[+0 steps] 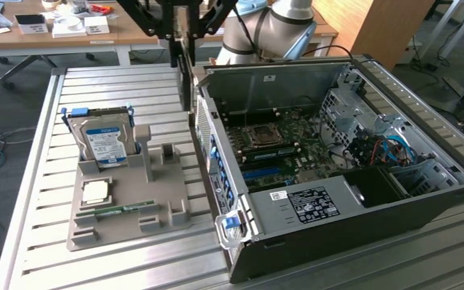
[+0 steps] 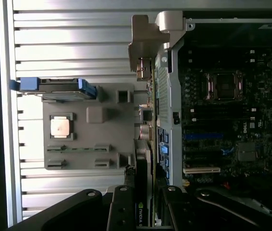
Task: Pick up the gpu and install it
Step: 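Pick up the gpu and move the gpu toward the slot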
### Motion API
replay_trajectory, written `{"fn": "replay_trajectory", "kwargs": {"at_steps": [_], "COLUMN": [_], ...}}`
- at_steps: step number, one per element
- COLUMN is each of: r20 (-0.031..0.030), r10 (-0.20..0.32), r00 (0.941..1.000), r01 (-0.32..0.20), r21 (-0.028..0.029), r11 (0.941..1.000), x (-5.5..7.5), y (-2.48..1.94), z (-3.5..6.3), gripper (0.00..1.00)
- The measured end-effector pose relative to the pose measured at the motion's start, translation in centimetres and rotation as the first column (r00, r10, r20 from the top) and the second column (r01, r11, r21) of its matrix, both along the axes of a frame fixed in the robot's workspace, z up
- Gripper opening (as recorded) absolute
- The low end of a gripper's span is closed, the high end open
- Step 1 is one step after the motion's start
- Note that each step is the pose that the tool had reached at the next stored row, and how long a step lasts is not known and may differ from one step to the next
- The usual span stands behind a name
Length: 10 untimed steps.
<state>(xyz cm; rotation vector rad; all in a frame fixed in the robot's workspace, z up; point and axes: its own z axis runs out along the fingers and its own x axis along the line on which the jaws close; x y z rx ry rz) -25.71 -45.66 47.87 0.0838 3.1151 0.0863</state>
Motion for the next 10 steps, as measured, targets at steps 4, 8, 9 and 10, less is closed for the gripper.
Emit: {"fn": "replay_trajectory", "kwargs": {"at_steps": [4,8,9,10], "r20": [-0.0001,-0.0001,-0.0001,-0.0002], "r10": [0.0,0.0,0.0,0.0], "r00": [1.0,1.0,1.0,1.0], "r01": [0.0,0.0,0.0,0.0], "r21": [0.0,0.0001,0.0001,0.0], "r11": [1.0,1.0,1.0,1.0], "x": [1.4,2.9,3.2,3.6], "y": [0.01,0.01,0.01,0.0], "z": [-0.01,-0.02,-0.02,-0.02], "gripper": [0.27,0.27,0.27,0.27]}}
